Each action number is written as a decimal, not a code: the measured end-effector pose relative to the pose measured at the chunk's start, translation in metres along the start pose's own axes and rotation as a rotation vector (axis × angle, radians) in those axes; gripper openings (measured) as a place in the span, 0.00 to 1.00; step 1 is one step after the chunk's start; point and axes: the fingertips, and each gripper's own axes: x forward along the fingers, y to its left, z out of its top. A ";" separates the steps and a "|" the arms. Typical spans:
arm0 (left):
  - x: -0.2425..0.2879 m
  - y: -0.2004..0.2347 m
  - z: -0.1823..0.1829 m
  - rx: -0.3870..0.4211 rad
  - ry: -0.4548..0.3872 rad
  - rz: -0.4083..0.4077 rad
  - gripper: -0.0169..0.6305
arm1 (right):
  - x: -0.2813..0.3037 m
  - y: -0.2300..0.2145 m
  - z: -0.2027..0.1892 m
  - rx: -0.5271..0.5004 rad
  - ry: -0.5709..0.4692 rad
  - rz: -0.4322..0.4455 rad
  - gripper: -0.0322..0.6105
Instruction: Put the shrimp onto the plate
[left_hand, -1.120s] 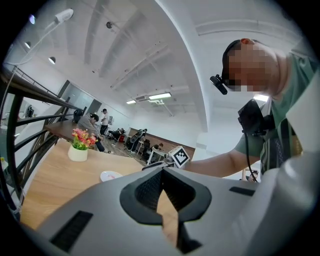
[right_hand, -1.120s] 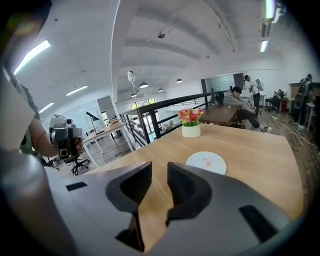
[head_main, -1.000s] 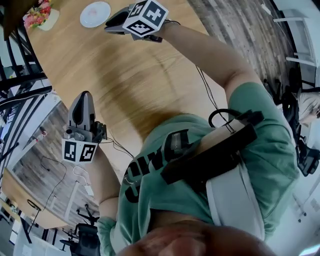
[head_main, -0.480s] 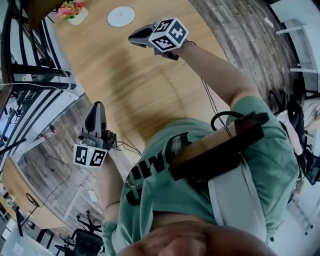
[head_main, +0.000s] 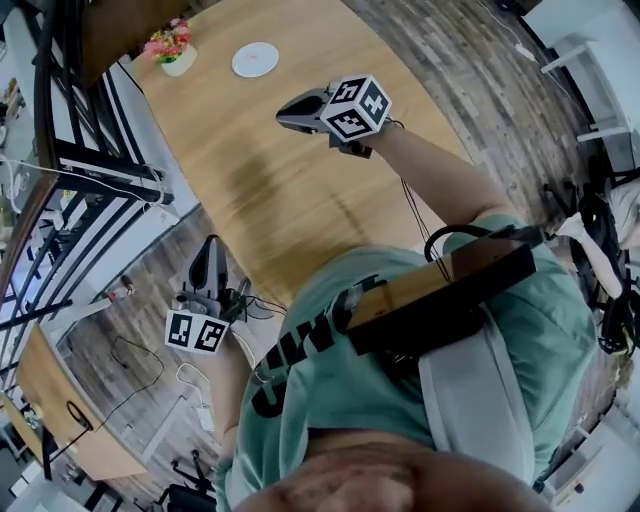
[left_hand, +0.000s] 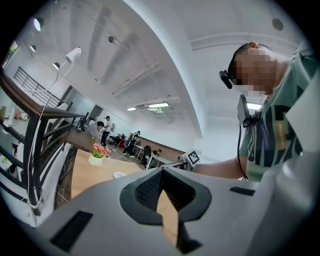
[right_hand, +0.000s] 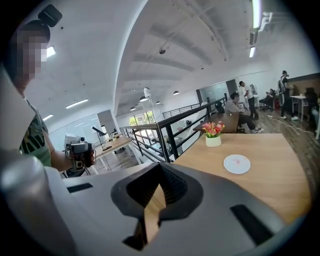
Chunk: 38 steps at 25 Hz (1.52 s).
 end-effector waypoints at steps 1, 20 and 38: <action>-0.003 -0.006 -0.002 -0.002 0.002 0.000 0.02 | -0.007 0.006 -0.001 0.001 -0.004 0.004 0.06; 0.183 -0.312 -0.046 0.163 0.074 -0.212 0.02 | -0.340 0.003 -0.106 -0.048 -0.061 0.020 0.06; 0.234 -0.434 -0.082 0.220 0.175 -0.210 0.02 | -0.454 0.001 -0.189 0.104 -0.176 0.084 0.06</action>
